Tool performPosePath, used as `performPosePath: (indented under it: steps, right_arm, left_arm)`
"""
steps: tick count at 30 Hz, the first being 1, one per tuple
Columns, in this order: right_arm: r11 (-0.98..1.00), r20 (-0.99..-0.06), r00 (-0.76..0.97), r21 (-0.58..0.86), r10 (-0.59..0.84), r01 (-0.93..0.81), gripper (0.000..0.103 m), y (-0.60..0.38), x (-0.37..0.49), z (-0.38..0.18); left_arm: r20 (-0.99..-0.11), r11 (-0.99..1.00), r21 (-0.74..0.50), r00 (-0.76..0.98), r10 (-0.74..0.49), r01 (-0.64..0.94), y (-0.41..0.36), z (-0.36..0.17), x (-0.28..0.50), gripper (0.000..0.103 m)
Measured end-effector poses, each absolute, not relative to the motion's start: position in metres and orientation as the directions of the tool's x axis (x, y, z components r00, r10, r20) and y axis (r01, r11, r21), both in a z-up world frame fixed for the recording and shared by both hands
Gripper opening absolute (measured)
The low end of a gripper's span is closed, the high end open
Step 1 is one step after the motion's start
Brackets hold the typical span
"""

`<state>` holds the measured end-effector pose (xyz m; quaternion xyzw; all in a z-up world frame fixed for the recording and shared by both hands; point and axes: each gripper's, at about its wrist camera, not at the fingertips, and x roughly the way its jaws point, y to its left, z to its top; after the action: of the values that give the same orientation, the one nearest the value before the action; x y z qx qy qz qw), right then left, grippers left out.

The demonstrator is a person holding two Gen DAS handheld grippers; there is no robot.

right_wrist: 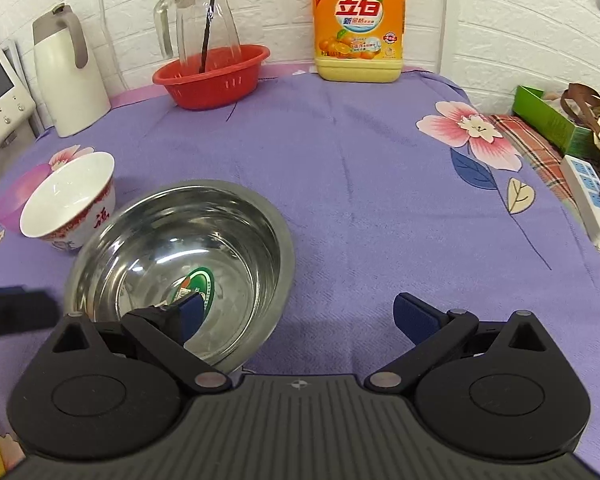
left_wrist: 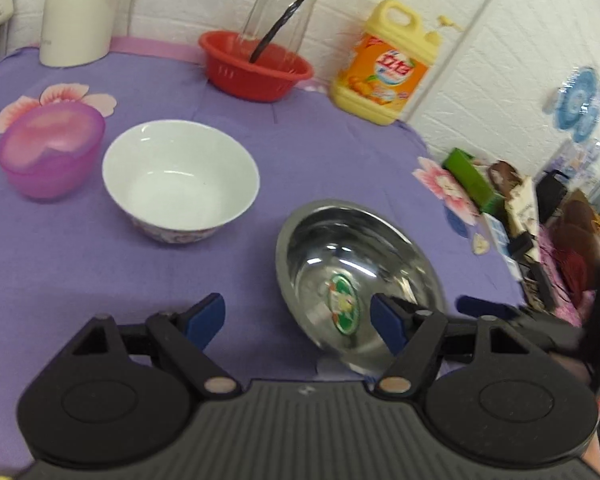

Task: Organize plates and bowls
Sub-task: 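Move the right tool to the steel bowl rim and grasp it, then lift the steel bowl with the right tool and carry it away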

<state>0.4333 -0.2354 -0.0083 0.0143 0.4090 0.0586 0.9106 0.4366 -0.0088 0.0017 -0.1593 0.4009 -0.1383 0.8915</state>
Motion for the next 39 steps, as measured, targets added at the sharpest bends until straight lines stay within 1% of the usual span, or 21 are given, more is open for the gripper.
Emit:
performPosePath:
  steps: [4,5,9,13,14,15,16,17,18,19,20,21,24,28,34,39]
  right_arm:
    - [0.99,-0.744,0.655,0.06,0.132,-0.131,0.103,-0.23,0.438,-0.016]
    - [0.988,-0.746,0.651,0.058,0.136,-0.141,0.103,-0.229,0.441,-0.019]
    - [0.982,-0.74,0.657,0.022,0.142,-0.188,0.103,-0.224,0.443,-0.025]
    - [0.976,-0.741,0.652,0.026,0.164,-0.216,0.103,-0.228,0.446,-0.026]
    - [0.977,-0.744,0.648,0.025,0.16,-0.213,0.103,-0.228,0.446,-0.025]
    - [0.979,-0.75,0.644,0.023,0.152,-0.204,0.103,-0.227,0.447,-0.025]
    - [0.98,-0.753,0.641,0.026,0.148,-0.195,0.103,-0.225,0.447,-0.024]
    - [0.979,-0.752,0.64,0.035,0.158,-0.201,0.103,-0.224,0.445,-0.024]
    - [0.976,-0.749,0.641,0.033,0.168,-0.217,0.103,-0.221,0.442,-0.024]
    - [0.972,-0.742,0.646,0.032,0.178,-0.231,0.103,-0.219,0.438,-0.023]
    - [0.969,-0.739,0.646,0.038,0.192,-0.245,0.103,-0.217,0.434,-0.02]
    - [0.965,-0.738,0.642,0.046,0.207,-0.258,0.103,-0.216,0.43,-0.017]
    - [0.962,-0.728,0.647,0.063,0.226,-0.266,0.103,-0.217,0.411,-0.008]
    - [0.964,-0.709,0.668,0.064,0.227,-0.26,0.103,-0.22,0.375,0.005]
    - [0.958,-0.732,0.642,0.053,0.23,-0.283,0.103,-0.218,0.316,0.01]
    - [0.955,-0.752,0.616,0.057,0.233,-0.291,0.103,-0.217,0.278,0.006]
  left_arm:
    - [-0.713,0.92,-0.386,0.614,-0.339,0.06,-0.021,-0.017,0.46,0.071]
    - [-0.707,0.928,-0.367,0.629,-0.323,0.065,-0.025,-0.018,0.461,0.071]
    - [-0.715,0.951,-0.297,0.639,-0.283,0.09,-0.034,-0.018,0.466,0.065]
    - [-0.714,0.956,-0.279,0.645,-0.271,0.092,-0.036,-0.019,0.466,0.063]
    - [-0.714,0.958,-0.271,0.648,-0.265,0.092,-0.038,-0.019,0.467,0.058]
    - [-0.716,0.962,-0.256,0.649,-0.257,0.098,-0.041,-0.019,0.468,0.049]
    - [-0.718,0.962,-0.245,0.645,-0.261,0.116,-0.044,-0.018,0.467,0.046]
    - [-0.718,0.958,-0.253,0.637,-0.282,0.139,-0.047,-0.018,0.467,0.036]
    - [-0.717,0.95,-0.269,0.624,-0.309,0.161,-0.049,-0.018,0.467,0.031]
    - [-0.718,0.942,-0.286,0.611,-0.333,0.177,-0.05,-0.017,0.464,0.03]
    - [-0.71,0.929,-0.312,0.602,-0.366,0.197,-0.049,-0.015,0.46,0.025]
    - [-0.7,0.921,-0.327,0.601,-0.386,0.211,-0.049,-0.012,0.454,0.025]
    - [-0.682,0.918,-0.304,0.614,-0.397,0.256,-0.051,0.001,0.43,0.025]
    - [-0.687,0.912,-0.289,0.601,-0.41,0.292,-0.053,0.011,0.393,0.025]
    - [-0.712,0.894,-0.301,0.545,-0.443,0.333,-0.052,0.002,0.335,0.025]
    - [-0.725,0.885,-0.296,0.518,-0.453,0.359,-0.053,-0.007,0.304,0.025]
